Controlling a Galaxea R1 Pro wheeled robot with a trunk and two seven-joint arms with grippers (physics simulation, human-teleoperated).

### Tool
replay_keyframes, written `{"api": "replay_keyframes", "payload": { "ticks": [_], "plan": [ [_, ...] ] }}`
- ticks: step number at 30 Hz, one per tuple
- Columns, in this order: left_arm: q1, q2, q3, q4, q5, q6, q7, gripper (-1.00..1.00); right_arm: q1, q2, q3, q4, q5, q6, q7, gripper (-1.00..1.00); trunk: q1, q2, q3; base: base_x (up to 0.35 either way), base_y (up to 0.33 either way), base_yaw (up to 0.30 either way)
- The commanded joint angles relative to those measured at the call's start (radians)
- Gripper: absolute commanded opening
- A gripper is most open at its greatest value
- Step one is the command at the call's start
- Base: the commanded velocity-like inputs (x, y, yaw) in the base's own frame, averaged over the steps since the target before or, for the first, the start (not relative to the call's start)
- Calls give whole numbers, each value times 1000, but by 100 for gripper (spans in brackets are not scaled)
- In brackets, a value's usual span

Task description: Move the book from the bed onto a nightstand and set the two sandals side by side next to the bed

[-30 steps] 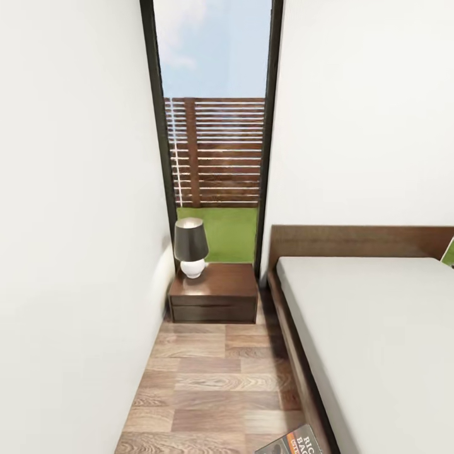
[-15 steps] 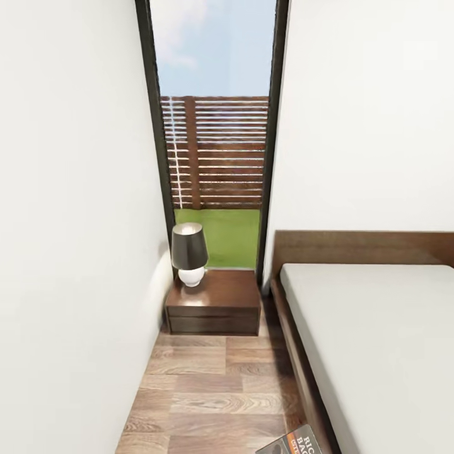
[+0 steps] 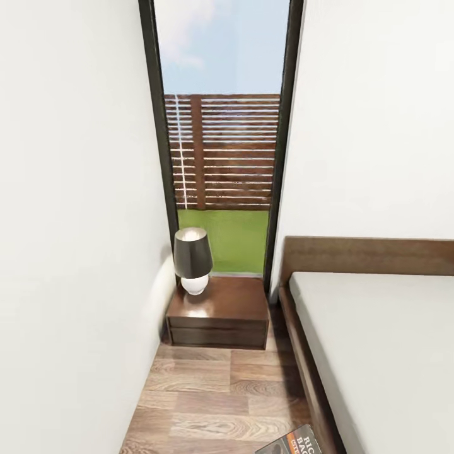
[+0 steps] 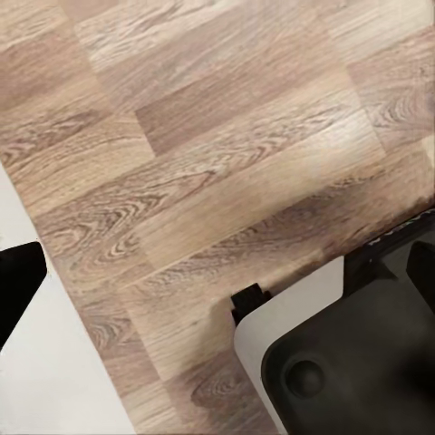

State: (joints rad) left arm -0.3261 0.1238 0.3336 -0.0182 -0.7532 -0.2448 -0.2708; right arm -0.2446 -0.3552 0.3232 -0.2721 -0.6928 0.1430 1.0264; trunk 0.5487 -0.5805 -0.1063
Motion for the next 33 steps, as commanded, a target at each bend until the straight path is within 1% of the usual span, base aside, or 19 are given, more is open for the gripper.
{"api": "replay_keyframes", "payload": {
  "ticks": [1,5,11,17,25,33],
  "plan": [
    [-1,0,8,0,-8,-2,-4,100,-1,-1,4,-1,-12,11,2,-100,1,-2,-2,322,0,1],
    [-1,0,8,0,-8,-2,-4,100,-1,-1,4,-1,-11,10,1,-100,1,-2,-2,321,0,-3],
    [-1,-1,8,0,-8,-2,-4,100,-1,-1,4,-1,-11,9,2,-100,1,-2,-2,318,0,-141],
    [-1,-1,8,0,-8,-2,-4,100,-1,-1,4,-1,-11,9,1,-100,1,-2,-2,310,0,-27],
    [-1,-1,8,0,-8,-2,-4,100,-1,-1,4,-1,-11,9,1,-100,1,-2,-2,307,0,-1],
    [-1,-1,8,0,-8,-2,-4,100,-1,-1,4,-1,-11,10,1,-100,1,-2,-2,307,0,98]
  ]
}}
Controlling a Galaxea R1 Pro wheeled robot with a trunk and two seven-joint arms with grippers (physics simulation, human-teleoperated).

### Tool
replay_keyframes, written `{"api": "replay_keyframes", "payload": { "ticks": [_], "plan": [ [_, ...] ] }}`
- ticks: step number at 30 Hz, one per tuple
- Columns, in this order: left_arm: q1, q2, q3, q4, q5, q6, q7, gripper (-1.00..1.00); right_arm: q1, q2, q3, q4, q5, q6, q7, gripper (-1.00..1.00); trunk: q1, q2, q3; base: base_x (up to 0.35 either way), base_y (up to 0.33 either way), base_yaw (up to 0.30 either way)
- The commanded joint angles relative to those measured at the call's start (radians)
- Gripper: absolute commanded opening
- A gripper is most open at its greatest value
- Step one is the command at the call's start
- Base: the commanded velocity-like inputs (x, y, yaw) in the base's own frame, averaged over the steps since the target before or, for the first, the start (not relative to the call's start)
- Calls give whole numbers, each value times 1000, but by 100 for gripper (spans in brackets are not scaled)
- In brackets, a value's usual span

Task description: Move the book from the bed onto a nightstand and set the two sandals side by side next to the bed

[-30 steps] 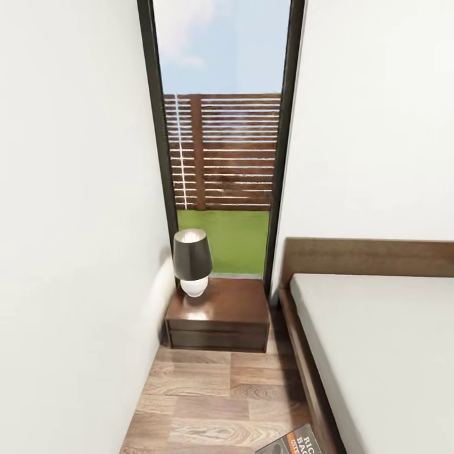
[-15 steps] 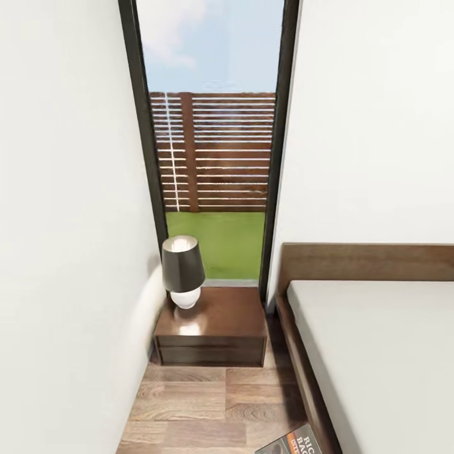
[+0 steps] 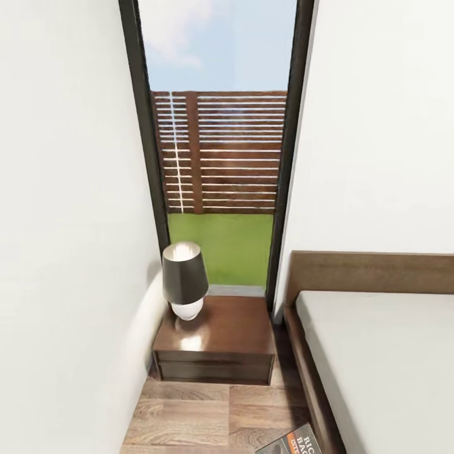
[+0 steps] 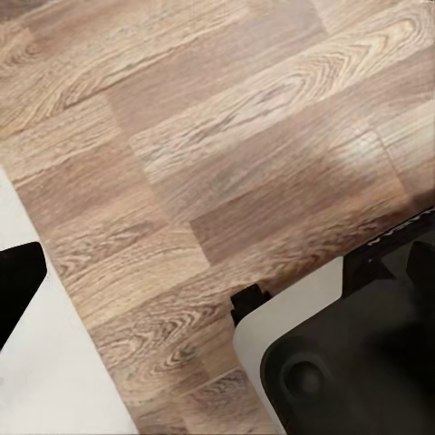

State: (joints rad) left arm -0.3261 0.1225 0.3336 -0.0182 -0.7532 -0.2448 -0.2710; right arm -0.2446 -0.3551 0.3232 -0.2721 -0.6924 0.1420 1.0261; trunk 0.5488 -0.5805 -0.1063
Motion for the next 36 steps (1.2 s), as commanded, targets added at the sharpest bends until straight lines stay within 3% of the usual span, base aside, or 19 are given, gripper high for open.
{"api": "replay_keyframes", "payload": {
  "ticks": [1,36],
  "plan": [
    [-1,0,8,0,-8,-2,-4,100,-1,-1,4,-1,-12,10,2,-100,1,-2,-2,307,0,14],
    [-1,1,8,0,-8,-2,-4,100,-1,-1,4,-1,-13,10,2,-100,1,-2,-2,304,0,1]
  ]
}}
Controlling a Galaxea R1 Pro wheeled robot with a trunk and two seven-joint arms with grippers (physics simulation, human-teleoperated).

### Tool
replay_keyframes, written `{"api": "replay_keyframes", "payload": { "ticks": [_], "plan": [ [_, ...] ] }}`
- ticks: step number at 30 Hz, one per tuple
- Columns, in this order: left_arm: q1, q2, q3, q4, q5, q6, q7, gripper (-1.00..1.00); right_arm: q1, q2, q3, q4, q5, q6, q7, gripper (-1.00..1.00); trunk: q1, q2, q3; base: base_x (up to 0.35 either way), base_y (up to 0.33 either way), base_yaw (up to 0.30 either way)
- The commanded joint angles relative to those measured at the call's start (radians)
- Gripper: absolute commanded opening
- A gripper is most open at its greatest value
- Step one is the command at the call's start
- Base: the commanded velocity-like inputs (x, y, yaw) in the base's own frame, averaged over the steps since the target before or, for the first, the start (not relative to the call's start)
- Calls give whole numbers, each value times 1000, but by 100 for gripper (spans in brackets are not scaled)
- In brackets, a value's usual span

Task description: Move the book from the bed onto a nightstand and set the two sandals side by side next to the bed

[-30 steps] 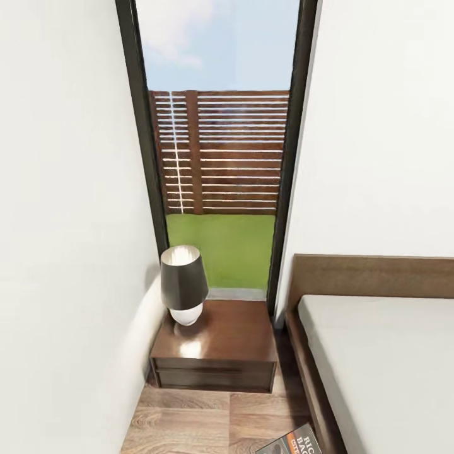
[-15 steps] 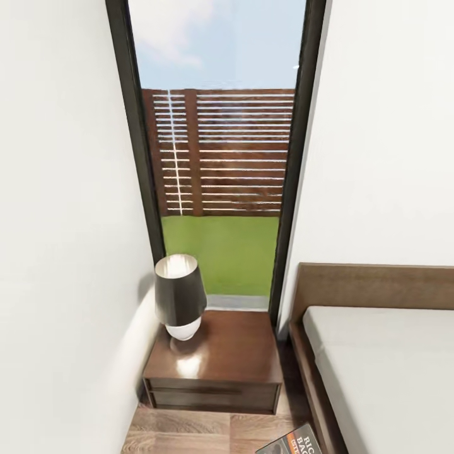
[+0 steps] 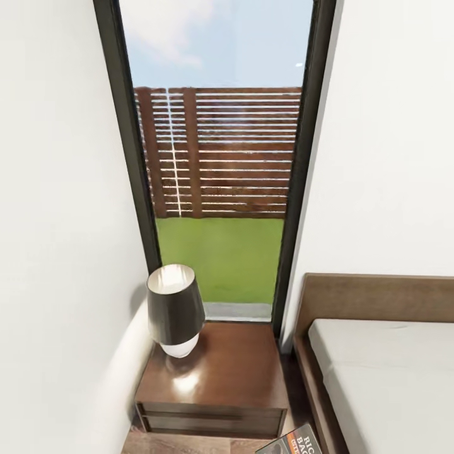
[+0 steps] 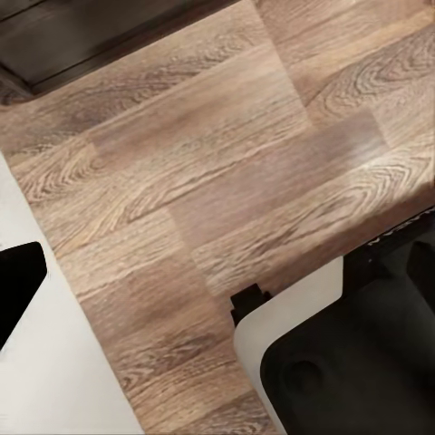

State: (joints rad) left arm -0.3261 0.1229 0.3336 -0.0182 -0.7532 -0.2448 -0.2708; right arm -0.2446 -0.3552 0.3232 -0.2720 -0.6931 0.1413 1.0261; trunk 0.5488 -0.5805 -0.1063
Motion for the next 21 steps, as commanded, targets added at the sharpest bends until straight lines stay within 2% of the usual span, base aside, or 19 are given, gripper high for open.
{"api": "replay_keyframes", "payload": {
  "ticks": [1,11,21],
  "plan": [
    [-1,0,8,0,-8,-2,-4,100,-1,-1,3,-1,-12,11,2,-100,1,-2,-2,300,0,0],
    [-1,0,8,0,-8,-2,-4,100,-1,-1,3,0,-12,11,0,-100,1,-2,-2,264,0,0],
    [-1,0,8,0,-8,-2,-4,100,-1,-1,3,0,-11,11,-1,-100,1,-2,-2,29,0,0]
  ]
}}
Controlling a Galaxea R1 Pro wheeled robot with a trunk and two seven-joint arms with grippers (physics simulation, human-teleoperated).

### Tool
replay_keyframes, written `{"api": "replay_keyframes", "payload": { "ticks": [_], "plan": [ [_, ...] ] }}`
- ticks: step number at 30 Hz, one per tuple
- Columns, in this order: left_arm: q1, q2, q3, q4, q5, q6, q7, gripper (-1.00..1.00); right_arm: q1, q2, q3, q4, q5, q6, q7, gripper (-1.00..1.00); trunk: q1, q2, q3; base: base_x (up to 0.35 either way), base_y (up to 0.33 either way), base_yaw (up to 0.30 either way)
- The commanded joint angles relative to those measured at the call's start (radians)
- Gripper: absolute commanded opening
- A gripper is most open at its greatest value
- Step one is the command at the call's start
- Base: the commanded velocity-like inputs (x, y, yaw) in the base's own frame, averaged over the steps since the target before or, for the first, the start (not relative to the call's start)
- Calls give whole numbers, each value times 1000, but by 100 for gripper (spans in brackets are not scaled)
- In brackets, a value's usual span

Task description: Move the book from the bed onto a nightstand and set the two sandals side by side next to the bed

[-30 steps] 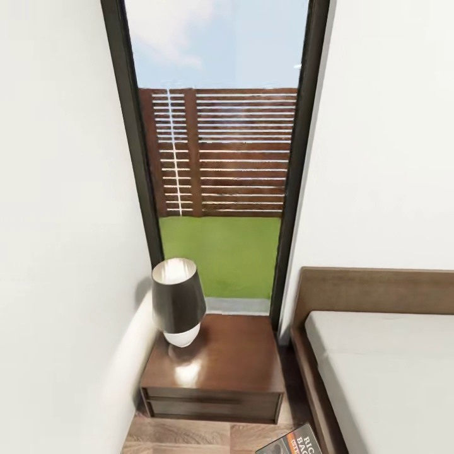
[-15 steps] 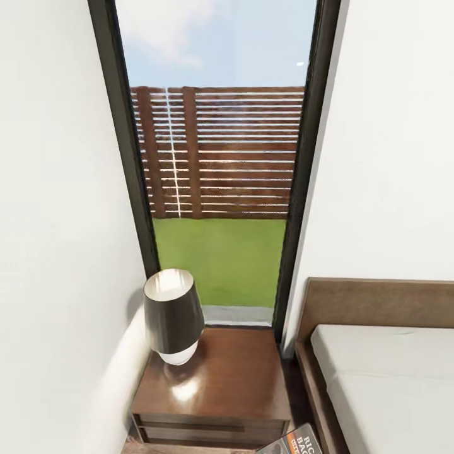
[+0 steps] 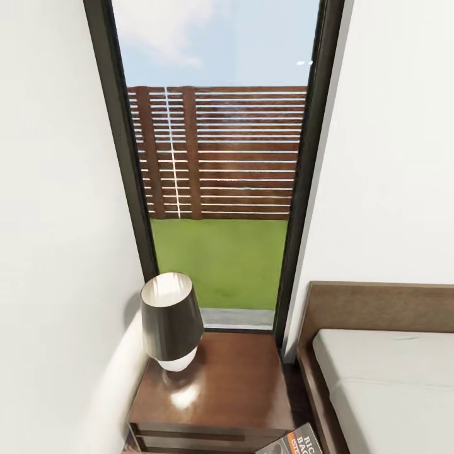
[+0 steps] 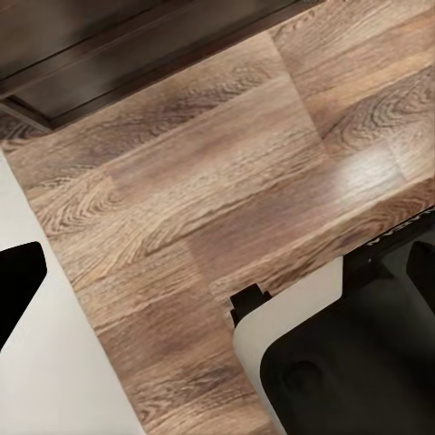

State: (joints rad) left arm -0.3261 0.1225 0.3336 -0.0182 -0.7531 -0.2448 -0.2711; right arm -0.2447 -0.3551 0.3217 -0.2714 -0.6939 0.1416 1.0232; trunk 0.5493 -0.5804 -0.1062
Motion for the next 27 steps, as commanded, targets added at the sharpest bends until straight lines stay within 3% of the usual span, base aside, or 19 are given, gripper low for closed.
{"api": "replay_keyframes", "payload": {
  "ticks": [1,8,27],
  "plan": [
    [-1,0,8,0,-8,-2,-4,100,-1,-1,5,-1,-11,10,2,-100,0,-2,-2,1,0,0],
    [-1,0,8,0,-8,-2,-4,100,-1,-1,4,-1,-11,10,3,-100,0,-2,-2,66,0,0],
    [-1,0,8,0,-8,-2,-3,100,-1,-1,3,-1,-12,10,5,-100,0,-2,-2,262,0,0]
  ]
}}
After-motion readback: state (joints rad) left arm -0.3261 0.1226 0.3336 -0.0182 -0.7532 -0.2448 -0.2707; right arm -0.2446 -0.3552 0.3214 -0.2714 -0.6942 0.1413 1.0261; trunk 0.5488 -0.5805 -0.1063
